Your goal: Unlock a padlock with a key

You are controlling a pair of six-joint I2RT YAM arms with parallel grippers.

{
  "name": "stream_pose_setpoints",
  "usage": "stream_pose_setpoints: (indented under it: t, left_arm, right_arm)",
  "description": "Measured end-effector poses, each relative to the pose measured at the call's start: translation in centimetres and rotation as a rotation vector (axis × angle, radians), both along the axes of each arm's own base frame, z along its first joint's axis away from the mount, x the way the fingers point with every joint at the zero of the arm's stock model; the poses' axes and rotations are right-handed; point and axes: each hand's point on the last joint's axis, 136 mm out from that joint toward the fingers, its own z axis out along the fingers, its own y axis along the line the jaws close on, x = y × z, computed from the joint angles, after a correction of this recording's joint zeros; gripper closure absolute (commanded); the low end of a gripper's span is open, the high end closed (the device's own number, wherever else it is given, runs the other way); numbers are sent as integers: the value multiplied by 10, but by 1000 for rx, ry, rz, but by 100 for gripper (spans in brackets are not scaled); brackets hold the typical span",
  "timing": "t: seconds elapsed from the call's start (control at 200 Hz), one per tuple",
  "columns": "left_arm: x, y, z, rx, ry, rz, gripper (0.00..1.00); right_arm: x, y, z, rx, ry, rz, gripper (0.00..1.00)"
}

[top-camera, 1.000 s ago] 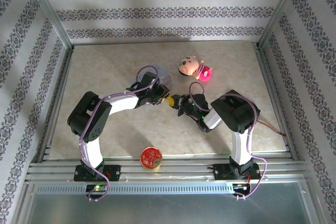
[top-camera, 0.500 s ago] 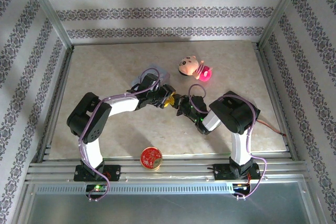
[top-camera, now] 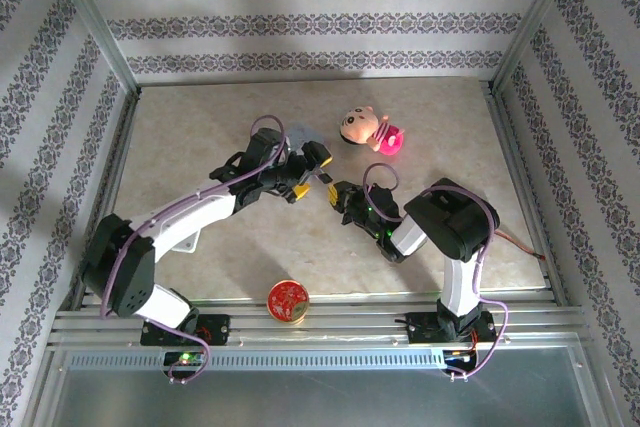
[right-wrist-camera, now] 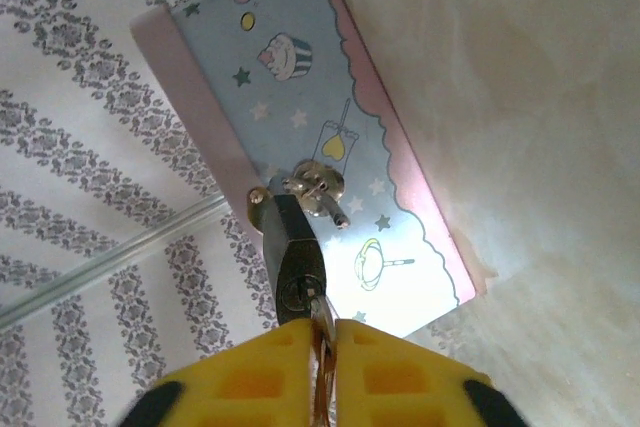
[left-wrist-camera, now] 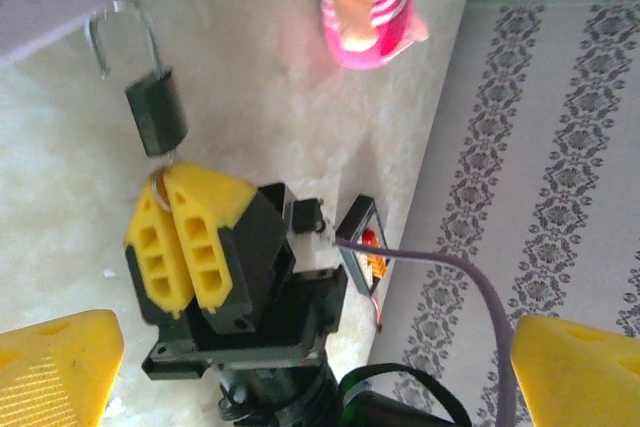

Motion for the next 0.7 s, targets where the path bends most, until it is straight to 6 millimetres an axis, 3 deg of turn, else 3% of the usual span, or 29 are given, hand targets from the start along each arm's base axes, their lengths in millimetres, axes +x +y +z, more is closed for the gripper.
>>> stream_pose_setpoints:
  t: [0.16, 0.375, 0.55, 0.7]
  left_arm:
    - [7, 29, 2, 119, -68, 61, 1]
    - [18, 73, 3, 287, -138, 153, 1]
    - [23, 101, 2, 433, -174, 187, 1]
    - [29, 121, 5, 572, -222, 187, 1]
  right_arm:
    - [-10, -5, -6, -72, -38, 17, 61]
    - [-23, -12, -13, -177, -79, 57, 59]
    - [-23, 1, 13, -310, -172, 190, 58]
    - [-12, 7, 51, -570, -275, 314, 55]
